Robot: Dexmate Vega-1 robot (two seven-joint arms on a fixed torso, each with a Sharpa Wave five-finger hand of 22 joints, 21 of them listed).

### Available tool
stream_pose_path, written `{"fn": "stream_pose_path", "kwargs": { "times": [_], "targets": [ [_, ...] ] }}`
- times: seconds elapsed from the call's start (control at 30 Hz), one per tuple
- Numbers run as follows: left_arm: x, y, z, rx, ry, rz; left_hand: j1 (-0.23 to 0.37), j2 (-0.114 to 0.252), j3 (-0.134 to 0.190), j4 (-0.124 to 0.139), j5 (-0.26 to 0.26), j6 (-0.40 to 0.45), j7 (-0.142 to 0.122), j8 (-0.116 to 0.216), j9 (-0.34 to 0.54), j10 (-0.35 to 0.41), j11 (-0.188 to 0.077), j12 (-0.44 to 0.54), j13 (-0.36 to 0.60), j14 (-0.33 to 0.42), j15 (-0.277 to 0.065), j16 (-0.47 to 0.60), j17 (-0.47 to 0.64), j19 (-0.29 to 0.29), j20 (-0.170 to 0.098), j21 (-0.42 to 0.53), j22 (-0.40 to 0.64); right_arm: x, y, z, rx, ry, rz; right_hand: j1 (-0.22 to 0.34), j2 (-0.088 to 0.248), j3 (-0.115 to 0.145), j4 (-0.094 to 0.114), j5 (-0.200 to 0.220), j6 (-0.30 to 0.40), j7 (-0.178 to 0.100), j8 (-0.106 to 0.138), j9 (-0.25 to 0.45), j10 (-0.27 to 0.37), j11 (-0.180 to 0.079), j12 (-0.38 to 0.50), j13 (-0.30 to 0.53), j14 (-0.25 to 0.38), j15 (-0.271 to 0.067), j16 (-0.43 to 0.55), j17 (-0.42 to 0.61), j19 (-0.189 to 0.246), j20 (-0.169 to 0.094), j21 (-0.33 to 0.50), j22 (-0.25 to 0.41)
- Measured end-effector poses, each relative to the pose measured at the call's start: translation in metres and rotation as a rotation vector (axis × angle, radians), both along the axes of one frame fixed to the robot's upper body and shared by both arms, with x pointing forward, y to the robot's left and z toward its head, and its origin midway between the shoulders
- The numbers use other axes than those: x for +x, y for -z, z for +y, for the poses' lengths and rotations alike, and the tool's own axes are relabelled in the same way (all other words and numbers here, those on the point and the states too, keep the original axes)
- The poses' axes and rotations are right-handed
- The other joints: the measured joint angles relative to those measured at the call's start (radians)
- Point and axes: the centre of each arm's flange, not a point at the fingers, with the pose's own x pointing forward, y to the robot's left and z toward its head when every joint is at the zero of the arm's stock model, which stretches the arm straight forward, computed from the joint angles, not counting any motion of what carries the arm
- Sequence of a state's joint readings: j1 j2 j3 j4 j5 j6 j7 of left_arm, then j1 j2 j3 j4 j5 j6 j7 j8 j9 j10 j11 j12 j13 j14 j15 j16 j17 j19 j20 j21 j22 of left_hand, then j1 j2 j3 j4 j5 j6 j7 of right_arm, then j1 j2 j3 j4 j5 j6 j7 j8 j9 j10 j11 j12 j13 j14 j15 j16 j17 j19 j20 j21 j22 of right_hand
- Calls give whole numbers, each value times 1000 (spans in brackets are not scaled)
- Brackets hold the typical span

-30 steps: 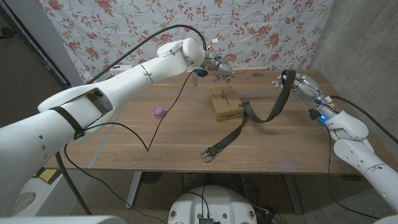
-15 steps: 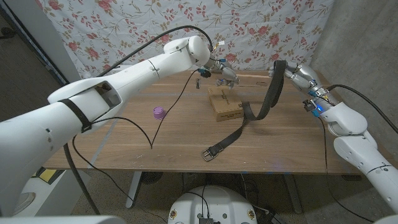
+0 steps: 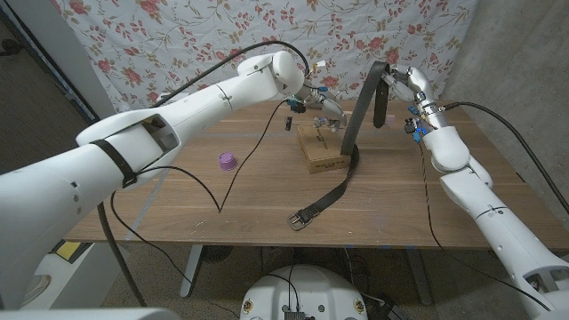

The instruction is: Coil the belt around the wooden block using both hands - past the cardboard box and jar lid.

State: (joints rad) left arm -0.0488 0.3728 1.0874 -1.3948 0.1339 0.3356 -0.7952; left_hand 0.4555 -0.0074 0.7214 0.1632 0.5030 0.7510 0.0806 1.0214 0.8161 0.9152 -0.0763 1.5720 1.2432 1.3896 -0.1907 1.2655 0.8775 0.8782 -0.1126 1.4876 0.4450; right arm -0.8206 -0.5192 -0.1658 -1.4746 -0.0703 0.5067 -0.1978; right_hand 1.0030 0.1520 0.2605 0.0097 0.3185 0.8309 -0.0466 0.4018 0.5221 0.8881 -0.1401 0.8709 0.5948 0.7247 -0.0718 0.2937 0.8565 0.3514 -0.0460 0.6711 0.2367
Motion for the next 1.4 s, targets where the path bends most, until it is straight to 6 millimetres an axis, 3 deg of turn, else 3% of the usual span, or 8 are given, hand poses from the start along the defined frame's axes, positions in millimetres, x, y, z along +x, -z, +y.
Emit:
{"fn": "stream_pose_path", "kwargs": {
  "times": [0.4,0.77,1.07,1.23,1.4],
  "targets": [
    [0,5,4,-9,4,34,-4,-4,6,-2,5,-3,0,0,-3,-6,-2,0,-1,-2,2,0,-2,0,0,7,-5,15,-51,6,148,185,-210,0,0,-8,8,4,0,0,-4,-3,2,-2,0,-7,-17,2,-37,-22,0,0,10,-9],
    [-5,7,12,-48,23,53,-8,-8,9,0,5,-6,-1,0,-5,-7,-3,0,-1,-1,2,0,-4,-2,-2,14,-9,29,-80,5,175,244,-216,0,0,-11,11,4,0,0,-12,-6,2,-2,-7,-17,-45,5,-81,-64,-15,4,10,-14],
    [-18,2,26,-145,80,66,-8,-8,13,-1,5,-7,-1,7,-6,-7,-3,0,0,-1,2,0,-3,-2,-2,15,-7,52,-84,-3,79,266,-48,0,0,-12,18,12,0,0,-16,-9,2,-2,-13,-25,-45,5,-81,-79,-18,7,17,-19],
    [-27,-5,37,-219,130,74,-8,-8,13,-1,5,-8,-2,7,-6,-7,-3,0,0,-1,2,0,-3,-2,-2,15,-9,74,-74,-6,-2,256,123,0,0,-12,18,12,0,0,-20,-9,-1,1,-13,-26,-40,9,-87,-88,-18,7,21,-19],
    [-32,-7,40,-264,179,102,-12,-12,13,0,5,-6,0,11,-8,-7,-3,-1,0,-1,2,0,-3,-2,-2,22,-14,82,-66,-11,-31,259,185,0,0,-10,20,12,0,0,-21,-10,-3,2,-13,-26,-37,5,-90,-93,-18,7,21,-23]
  ]
}}
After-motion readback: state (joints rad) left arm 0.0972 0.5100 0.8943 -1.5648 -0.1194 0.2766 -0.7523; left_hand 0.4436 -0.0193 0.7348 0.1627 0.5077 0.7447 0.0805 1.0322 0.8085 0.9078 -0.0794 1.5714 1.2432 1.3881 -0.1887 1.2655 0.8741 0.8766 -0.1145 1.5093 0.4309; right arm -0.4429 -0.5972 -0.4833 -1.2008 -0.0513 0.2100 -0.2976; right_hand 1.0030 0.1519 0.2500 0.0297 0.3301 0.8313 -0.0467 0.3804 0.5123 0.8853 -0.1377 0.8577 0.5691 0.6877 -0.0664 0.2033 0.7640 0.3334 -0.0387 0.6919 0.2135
